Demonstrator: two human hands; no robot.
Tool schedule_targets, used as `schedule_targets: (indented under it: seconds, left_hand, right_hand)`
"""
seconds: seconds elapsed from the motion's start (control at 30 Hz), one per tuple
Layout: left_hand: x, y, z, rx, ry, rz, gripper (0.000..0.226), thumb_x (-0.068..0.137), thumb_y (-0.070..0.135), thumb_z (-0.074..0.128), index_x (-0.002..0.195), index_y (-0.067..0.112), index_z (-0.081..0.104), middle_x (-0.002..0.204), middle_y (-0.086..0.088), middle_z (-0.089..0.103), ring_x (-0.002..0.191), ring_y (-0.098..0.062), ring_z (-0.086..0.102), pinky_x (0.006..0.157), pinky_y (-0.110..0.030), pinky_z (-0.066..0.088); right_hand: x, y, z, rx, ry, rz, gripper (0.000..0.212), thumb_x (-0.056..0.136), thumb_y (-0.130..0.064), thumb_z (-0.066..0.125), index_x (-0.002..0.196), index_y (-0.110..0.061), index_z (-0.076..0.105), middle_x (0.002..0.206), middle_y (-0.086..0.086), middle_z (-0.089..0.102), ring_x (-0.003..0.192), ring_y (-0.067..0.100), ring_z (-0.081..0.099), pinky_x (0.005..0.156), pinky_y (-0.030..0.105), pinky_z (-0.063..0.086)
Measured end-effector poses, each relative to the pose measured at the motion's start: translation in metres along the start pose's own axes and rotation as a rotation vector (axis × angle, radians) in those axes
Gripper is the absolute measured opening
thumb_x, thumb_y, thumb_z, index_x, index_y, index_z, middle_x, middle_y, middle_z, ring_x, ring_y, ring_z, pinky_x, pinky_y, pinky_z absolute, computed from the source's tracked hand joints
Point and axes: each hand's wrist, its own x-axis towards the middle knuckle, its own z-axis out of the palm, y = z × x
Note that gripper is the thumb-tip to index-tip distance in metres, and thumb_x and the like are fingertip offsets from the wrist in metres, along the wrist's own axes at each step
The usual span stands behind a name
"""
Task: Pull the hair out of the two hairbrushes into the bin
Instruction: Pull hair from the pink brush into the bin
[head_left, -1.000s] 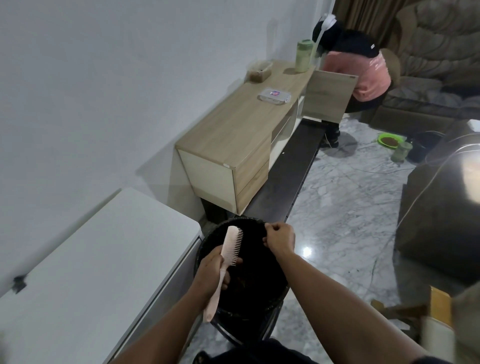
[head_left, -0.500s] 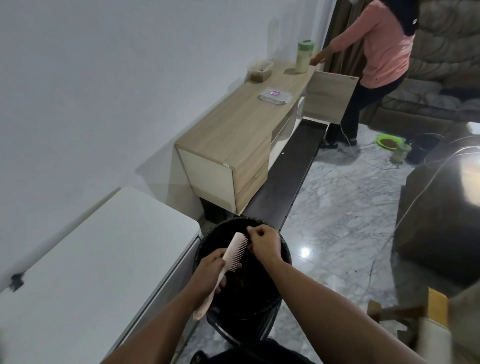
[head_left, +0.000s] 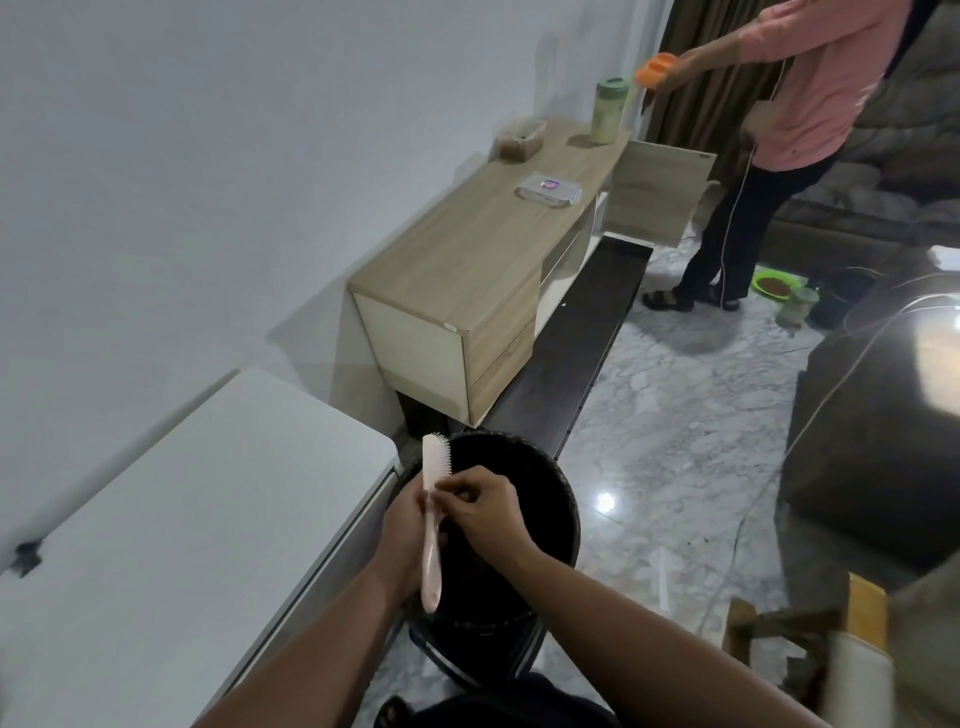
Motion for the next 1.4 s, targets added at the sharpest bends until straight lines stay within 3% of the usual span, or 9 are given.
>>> schedule_targets:
  seconds: [0.1,0.23,0.47,0.67,0.8,0.97,1.17,1.3,1.4]
  left_hand:
    - [0.000,-0.005,-0.001,0.091,-0.022,-0.002,0.034,0.097,0.035,0.049,0.106,0.004,0.059,0.076,-0.012,0.053,0.056,-0.019,0.056,0.036,-0.024,0.036]
    - [-0.006,-0.004,-0.009,-0.047,0.065,-0.003,0.027,0.111,0.028,0.040,0.120,0.011,0.058,0.108,-0.018,0.072,0.097,-0.028,0.072,0.029,-0.017,0.030]
    - [-0.001,0.002,-0.020,-0.102,0.072,0.062,0.036,0.113,0.027,0.037,0.139,0.012,0.055,0.126,-0.016,0.072,0.110,-0.028,0.070,0.037,-0.020,0.041]
    - [0.005,-0.007,-0.003,0.100,0.037,0.237,0.041,0.108,0.011,0.040,0.140,0.015,0.066,0.126,-0.016,0.077,0.115,-0.028,0.075,0.088,-0.036,0.059]
    - [-0.006,0.000,0.002,0.379,0.194,0.374,0.045,0.110,0.010,0.042,0.149,0.022,0.059,0.131,-0.006,0.071,0.094,-0.017,0.072,0.067,-0.031,0.059]
    - [-0.002,0.005,-0.030,0.382,0.311,0.420,0.045,0.111,0.016,0.043,0.154,0.024,0.055,0.152,-0.004,0.058,0.102,-0.020,0.065,0.056,-0.028,0.049]
    - [-0.006,-0.006,-0.026,-0.073,0.236,0.098,0.037,0.109,0.028,0.038,0.133,0.005,0.055,0.106,-0.018,0.073,0.069,-0.018,0.078,0.042,-0.024,0.053]
    - [-0.008,-0.027,0.001,0.117,0.218,0.051,0.042,0.108,0.035,0.036,0.101,0.002,0.061,0.074,-0.016,0.061,0.048,-0.021,0.061,0.044,-0.030,0.053]
    - [-0.012,-0.041,0.024,0.287,0.229,0.182,0.029,0.110,0.022,0.033,0.100,0.009,0.058,0.067,-0.012,0.058,0.044,-0.019,0.049,0.043,-0.028,0.042]
  right_hand:
    - [0.002,0.007,-0.011,-0.123,-0.061,0.004,0.008,0.088,-0.013,0.078,0.094,-0.015,0.083,0.091,-0.004,0.079,0.084,0.005,0.074,0.084,0.021,0.058]
    - [0.009,0.041,-0.041,-0.323,-0.030,0.249,0.012,0.088,-0.018,0.069,0.083,-0.018,0.080,0.082,-0.003,0.079,0.079,0.015,0.073,0.081,0.034,0.062]
    - [0.014,0.039,-0.045,-0.256,0.059,0.318,0.013,0.092,-0.027,0.069,0.085,-0.018,0.077,0.079,-0.003,0.078,0.074,0.017,0.073,0.078,0.042,0.064]
    - [0.002,-0.009,-0.001,0.011,-0.005,-0.007,0.026,0.087,-0.024,0.082,0.112,-0.020,0.080,0.095,-0.004,0.079,0.083,0.010,0.075,0.083,0.028,0.063]
    - [0.001,0.007,0.002,0.164,0.103,0.201,0.014,0.090,-0.012,0.077,0.076,-0.015,0.078,0.067,0.003,0.074,0.060,0.018,0.072,0.063,0.035,0.065]
    - [0.001,0.077,-0.049,0.066,0.203,0.602,0.018,0.095,-0.016,0.067,0.079,-0.007,0.068,0.065,0.010,0.071,0.058,0.027,0.073,0.066,0.053,0.066]
    - [0.004,0.075,-0.070,0.003,0.084,0.558,0.038,0.106,-0.028,0.053,0.074,-0.009,0.060,0.064,0.010,0.063,0.053,0.023,0.063,0.060,0.037,0.057]
    - [0.004,0.037,-0.050,0.248,-0.102,0.325,0.031,0.091,-0.030,0.079,0.114,-0.014,0.065,0.079,0.007,0.066,0.058,0.015,0.063,0.050,0.025,0.053]
    - [0.003,0.023,-0.036,0.295,-0.148,0.204,0.030,0.084,-0.021,0.086,0.106,-0.008,0.070,0.073,0.002,0.069,0.058,0.012,0.065,0.054,0.023,0.056]
